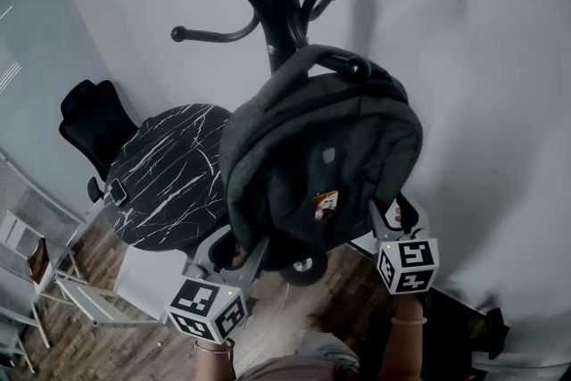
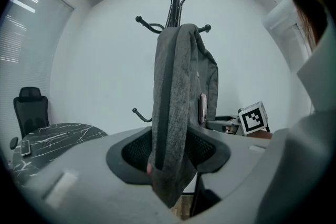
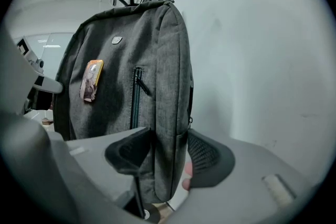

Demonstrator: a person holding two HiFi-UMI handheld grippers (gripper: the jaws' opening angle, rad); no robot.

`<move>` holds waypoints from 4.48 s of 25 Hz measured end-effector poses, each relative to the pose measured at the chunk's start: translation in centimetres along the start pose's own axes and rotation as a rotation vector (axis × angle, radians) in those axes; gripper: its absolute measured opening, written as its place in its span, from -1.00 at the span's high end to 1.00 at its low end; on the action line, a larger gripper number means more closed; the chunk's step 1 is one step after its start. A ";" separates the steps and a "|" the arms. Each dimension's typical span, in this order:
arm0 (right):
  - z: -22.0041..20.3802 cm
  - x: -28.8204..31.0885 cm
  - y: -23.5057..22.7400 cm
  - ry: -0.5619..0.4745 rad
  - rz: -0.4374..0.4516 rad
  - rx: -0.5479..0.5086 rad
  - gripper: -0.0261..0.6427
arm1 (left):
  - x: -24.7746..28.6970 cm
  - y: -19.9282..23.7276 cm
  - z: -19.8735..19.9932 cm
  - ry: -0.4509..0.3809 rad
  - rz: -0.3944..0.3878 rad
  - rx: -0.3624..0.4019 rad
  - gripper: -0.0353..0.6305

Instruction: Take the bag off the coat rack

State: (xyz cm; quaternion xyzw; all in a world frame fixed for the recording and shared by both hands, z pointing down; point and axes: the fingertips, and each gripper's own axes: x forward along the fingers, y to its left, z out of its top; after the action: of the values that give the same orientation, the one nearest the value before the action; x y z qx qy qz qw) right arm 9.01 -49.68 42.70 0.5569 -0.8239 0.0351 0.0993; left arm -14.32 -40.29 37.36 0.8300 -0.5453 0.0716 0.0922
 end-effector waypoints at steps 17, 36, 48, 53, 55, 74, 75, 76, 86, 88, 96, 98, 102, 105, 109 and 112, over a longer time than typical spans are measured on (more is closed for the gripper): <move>0.2 -1.6 1.3 -0.053 -0.090 -0.023 0.68 | -0.6 -0.1 0.9 -0.053 0.050 0.130 0.63; 1.3 -7.2 2.1 -0.111 -0.172 -0.015 0.72 | -3.6 -2.3 2.0 -0.110 0.034 0.150 0.65; 2.5 -10.9 2.5 -0.163 -0.196 -0.018 0.73 | -6.2 -4.1 3.0 -0.154 0.026 0.169 0.65; 2.7 -12.0 2.6 -0.174 -0.207 -0.021 0.73 | -6.8 -4.6 3.3 -0.164 0.018 0.176 0.65; 2.7 -12.3 2.6 -0.173 -0.212 -0.023 0.73 | -6.9 -4.7 3.3 -0.166 0.012 0.174 0.65; 2.7 -14.2 3.1 -0.177 -0.256 -0.026 0.73 | -7.6 -5.0 3.7 -0.183 -0.033 0.165 0.65; 2.8 -14.2 3.1 -0.176 -0.257 -0.028 0.73 | -7.6 -5.0 3.7 -0.181 -0.033 0.163 0.65; 2.8 -14.2 3.1 -0.173 -0.258 -0.030 0.73 | -7.6 -5.0 3.7 -0.179 -0.033 0.160 0.65; 2.7 -17.8 5.2 -0.172 -0.265 -0.042 0.73 | -11.3 -5.7 2.9 -0.194 -0.040 0.153 0.65; 2.6 -18.4 5.7 -0.173 -0.266 -0.047 0.73 | -12.0 -5.8 2.7 -0.198 -0.039 0.148 0.65; 2.2 -22.7 8.5 -0.186 -0.276 -0.066 0.73 | -16.8 -6.6 1.6 -0.219 -0.047 0.143 0.65; 2.3 -23.7 9.2 -0.191 -0.277 -0.071 0.73 | -17.9 -6.9 1.7 -0.228 -0.048 0.146 0.65; 2.2 -27.8 11.5 -0.214 -0.290 -0.079 0.73 | -22.3 -7.9 1.1 -0.257 -0.052 0.153 0.65; 2.4 -28.6 12.0 -0.219 -0.290 -0.080 0.73 | -23.3 -8.1 1.3 -0.266 -0.047 0.156 0.65; 2.6 -28.9 12.1 -0.222 -0.291 -0.079 0.73 | -23.5 -8.2 1.4 -0.280 -0.046 0.160 0.65; 2.5 -30.3 12.7 -0.220 -0.297 -0.086 0.73 | -24.9 -8.7 1.2 -0.286 -0.052 0.159 0.65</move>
State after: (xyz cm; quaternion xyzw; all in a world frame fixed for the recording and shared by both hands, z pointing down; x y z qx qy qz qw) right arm 7.86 -17.67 34.77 0.6683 -0.7391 -0.0764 0.0363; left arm -16.17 -14.98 30.09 0.8502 -0.5240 -0.0069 -0.0505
